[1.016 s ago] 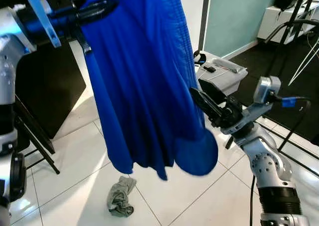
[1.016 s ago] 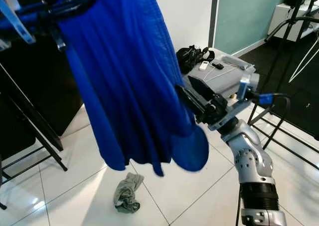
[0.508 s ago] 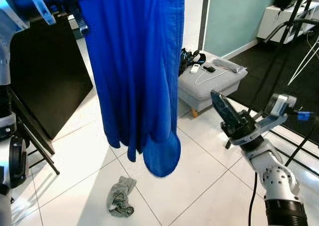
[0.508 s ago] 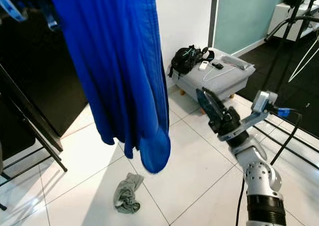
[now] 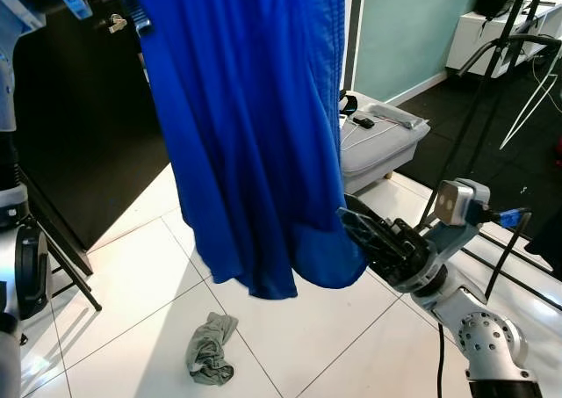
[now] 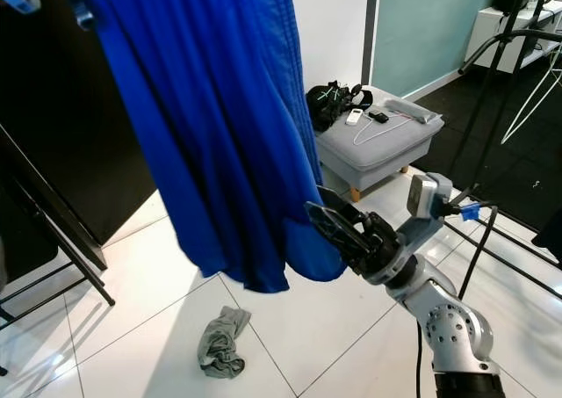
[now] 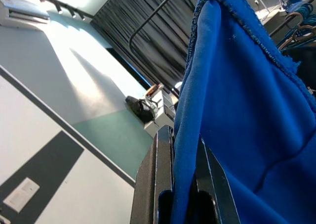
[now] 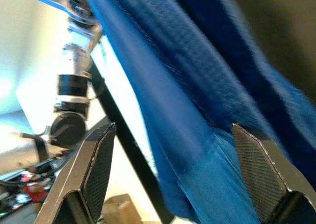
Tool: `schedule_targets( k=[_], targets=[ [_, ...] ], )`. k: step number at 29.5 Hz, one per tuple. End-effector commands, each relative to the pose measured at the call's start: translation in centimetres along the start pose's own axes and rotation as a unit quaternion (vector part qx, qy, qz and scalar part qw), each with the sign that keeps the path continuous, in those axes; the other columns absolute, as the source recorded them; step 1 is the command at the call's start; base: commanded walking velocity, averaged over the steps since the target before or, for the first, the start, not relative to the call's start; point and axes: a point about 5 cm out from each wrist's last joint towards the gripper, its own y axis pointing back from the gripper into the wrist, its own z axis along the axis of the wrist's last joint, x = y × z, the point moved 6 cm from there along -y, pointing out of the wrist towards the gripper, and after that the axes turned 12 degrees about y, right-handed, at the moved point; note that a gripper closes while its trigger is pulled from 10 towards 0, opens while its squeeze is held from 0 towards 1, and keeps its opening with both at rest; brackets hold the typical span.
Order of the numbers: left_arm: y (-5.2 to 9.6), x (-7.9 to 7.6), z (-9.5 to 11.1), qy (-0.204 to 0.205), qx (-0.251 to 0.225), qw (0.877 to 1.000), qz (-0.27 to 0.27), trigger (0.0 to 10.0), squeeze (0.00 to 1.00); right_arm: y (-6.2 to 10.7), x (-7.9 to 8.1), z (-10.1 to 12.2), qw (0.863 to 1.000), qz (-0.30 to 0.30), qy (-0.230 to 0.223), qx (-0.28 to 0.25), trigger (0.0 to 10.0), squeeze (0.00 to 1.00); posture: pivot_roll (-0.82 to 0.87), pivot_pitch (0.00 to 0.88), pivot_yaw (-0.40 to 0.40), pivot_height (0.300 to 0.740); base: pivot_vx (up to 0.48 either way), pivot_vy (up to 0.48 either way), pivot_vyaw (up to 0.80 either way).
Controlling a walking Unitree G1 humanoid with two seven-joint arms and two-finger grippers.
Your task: Hang hanger
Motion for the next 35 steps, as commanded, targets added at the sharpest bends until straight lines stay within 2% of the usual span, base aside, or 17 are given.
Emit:
schedule_targets(
  k=[1, 10, 12, 13, 14, 15, 16, 17, 19, 25, 30, 35],
  targets=[
    [-0.1, 0.4, 0.8, -0.013, -0.01, 1.0, 0.007, 10.0, 0.0, 0.3, -0.5, 0.0, 1.0, -0.016, 0.004, 0.002, 10.0, 0.0, 0.03, 0.0, 0.075, 0.74, 0.0, 0.0, 0.0],
    [-0.5, 0.1, 1.3, -0.018, -0.019, 1.0, 0.001, 10.0, 0.0, 1.6, -0.5, 0.5, 0.999, -0.031, -0.006, -0.009, 10.0, 0.0, 0.02, 0.0, 0.081, 0.74, 0.0, 0.0, 0.0],
    [-0.6, 0.1, 1.4, -0.019, -0.021, 1.0, -0.002, 10.0, 0.0, 1.9, -0.9, 0.5, 0.999, -0.045, -0.009, -0.016, 10.0, 0.0, 0.03, 0.0, 0.081, 0.74, 0.0, 0.0, 0.0],
    [-0.7, 0.1, 1.5, -0.022, -0.022, 1.0, -0.002, 10.0, 0.0, 2.3, -1.8, 0.4, 0.997, -0.069, -0.009, -0.021, 10.0, 0.0, 0.03, 0.0, 0.081, 0.74, 0.0, 0.0, 0.0],
    [-0.7, 0.1, 1.5, -0.022, -0.022, 1.0, -0.002, 10.0, 0.0, 2.3, -1.8, 0.4, 0.997, -0.069, -0.009, -0.021, 10.0, 0.0, 0.03, 0.0, 0.081, 0.74, 0.0, 0.0, 0.0],
    [-0.7, 0.2, 1.6, -0.023, -0.023, 0.999, -0.002, 10.0, 0.0, 2.7, -2.9, 0.3, 0.995, -0.101, -0.01, -0.024, 10.0, 0.0, 0.03, 0.0, 0.08, 0.74, 0.0, 0.0, 0.0],
    [-0.7, 0.2, 1.6, -0.023, -0.023, 0.999, -0.002, 10.0, 0.0, 2.7, -2.9, 0.3, 0.995, -0.101, -0.01, -0.024, 10.0, 0.0, 0.03, 0.0, 0.08, 0.74, 0.0, 0.0, 0.0],
    [-0.7, 0.3, 1.6, -0.024, -0.025, 0.999, -0.001, 10.0, 0.0, 3.2, -3.7, -0.1, 0.992, -0.126, -0.011, -0.023, 10.0, 0.0, 0.03, 0.0, 0.08, 0.74, 0.0, 0.0, 0.0],
    [-0.7, 0.3, 1.6, -0.025, -0.025, 0.999, 0.0, 10.0, 0.0, 3.5, -4.2, -0.4, 0.99, -0.141, -0.012, -0.02, 10.0, 0.0, 0.03, 0.0, 0.08, 0.74, 0.0, 0.0, 0.0],
    [-0.8, 0.3, 1.9, -0.025, -0.032, 0.999, -0.001, 10.0, 0.0, 3.9, -3.9, -1.9, 0.99, -0.141, -0.02, 0.008, 10.0, 0.0, 0.03, 0.0, 0.082, 0.74, 0.0, 0.0, 0.0],
    [-0.9, 0.2, 2.0, -0.025, -0.034, 0.999, -0.003, 10.0, 0.0, 3.8, -3.8, -2.0, 0.99, -0.139, -0.02, 0.014, 10.0, 0.0, 0.03, 0.0, 0.083, 0.74, 0.0, 0.0, 0.0],
    [-1.3, -0.3, 2.3, -0.025, -0.041, 0.999, -0.01, 10.0, 0.0, 3.0, -2.8, -2.4, 0.994, -0.107, -0.027, 0.02, 10.0, 0.0, 0.03, 0.0, 0.081, 0.74, 0.0, 0.0, 0.0]
  ],
)
